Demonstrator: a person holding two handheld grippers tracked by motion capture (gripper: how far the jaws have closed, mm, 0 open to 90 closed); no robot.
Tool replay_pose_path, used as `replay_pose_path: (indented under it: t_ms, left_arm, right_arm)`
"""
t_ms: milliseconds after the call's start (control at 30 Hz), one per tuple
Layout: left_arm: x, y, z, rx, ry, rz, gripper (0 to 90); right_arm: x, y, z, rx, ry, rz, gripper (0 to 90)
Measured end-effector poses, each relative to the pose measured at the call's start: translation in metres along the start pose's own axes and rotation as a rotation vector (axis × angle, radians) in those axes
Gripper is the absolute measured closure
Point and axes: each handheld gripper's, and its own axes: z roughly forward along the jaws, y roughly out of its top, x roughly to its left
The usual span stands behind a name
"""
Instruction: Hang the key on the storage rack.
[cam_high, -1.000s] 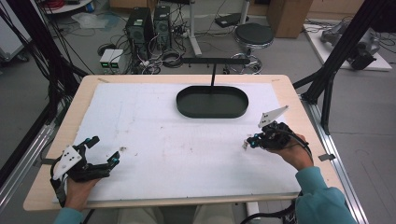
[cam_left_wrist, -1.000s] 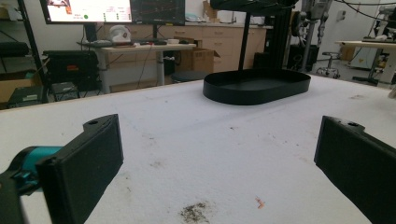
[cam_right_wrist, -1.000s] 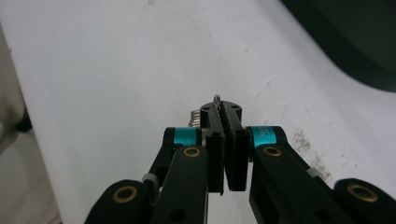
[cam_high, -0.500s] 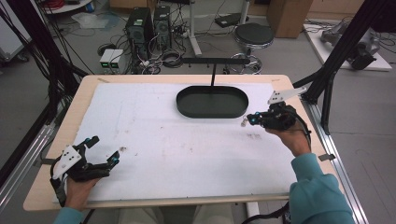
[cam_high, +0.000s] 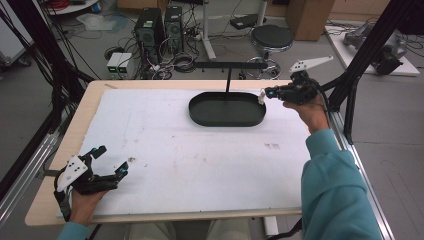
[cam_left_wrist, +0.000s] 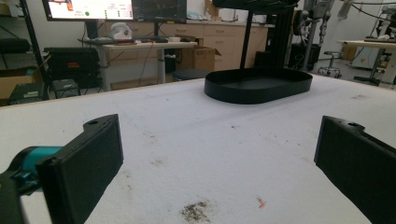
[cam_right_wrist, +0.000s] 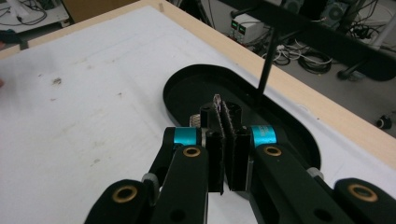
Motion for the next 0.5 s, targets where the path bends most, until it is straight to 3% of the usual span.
replay_pose_path:
  t_ms: [233,500]
  left_arm:
    - [0.0,0.0,0.001,0.002,-0.001,0.0,1.7]
    - [0.0,0.0,0.001,0.012,0.001,0.004,1.7]
  right_arm:
    - [-0.025,0.028,0.006,0.008,-0.032,0.025,88.9]
    - [-0.039,0.046,0.019,0.028,-0.048,0.02,88.8]
